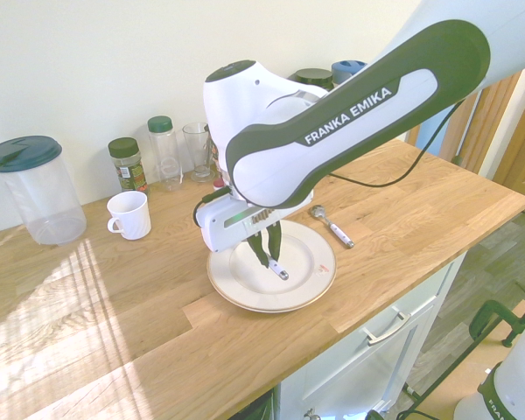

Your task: Put the fork into the plate

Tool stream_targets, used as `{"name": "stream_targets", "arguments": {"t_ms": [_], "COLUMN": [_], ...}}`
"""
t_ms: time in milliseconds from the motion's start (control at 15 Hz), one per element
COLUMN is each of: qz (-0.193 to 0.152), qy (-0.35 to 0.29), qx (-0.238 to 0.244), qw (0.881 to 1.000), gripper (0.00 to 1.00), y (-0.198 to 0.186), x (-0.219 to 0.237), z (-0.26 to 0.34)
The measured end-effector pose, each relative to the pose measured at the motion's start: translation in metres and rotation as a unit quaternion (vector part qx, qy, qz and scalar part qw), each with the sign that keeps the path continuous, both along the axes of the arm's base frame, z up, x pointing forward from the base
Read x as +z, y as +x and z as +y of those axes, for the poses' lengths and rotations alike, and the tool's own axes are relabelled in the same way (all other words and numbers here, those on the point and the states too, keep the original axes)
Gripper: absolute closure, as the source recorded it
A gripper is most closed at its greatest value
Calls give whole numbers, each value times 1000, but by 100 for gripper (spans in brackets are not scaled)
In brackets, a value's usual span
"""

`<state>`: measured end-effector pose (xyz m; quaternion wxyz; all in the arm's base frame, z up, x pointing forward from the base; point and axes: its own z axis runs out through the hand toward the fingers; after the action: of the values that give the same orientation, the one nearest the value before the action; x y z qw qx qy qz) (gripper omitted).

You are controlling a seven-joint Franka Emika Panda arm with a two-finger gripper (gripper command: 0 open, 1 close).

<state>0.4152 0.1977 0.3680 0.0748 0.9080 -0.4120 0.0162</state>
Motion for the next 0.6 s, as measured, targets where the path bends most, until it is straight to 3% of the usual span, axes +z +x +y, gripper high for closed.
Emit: {"name": "stream_targets", "arguments": {"t_ms": [600], "qz": [37], "qy": [12], "qx": [7], "qw": [999], "gripper": [100], "y": [1], "x": [-21], "z": [-13]}}
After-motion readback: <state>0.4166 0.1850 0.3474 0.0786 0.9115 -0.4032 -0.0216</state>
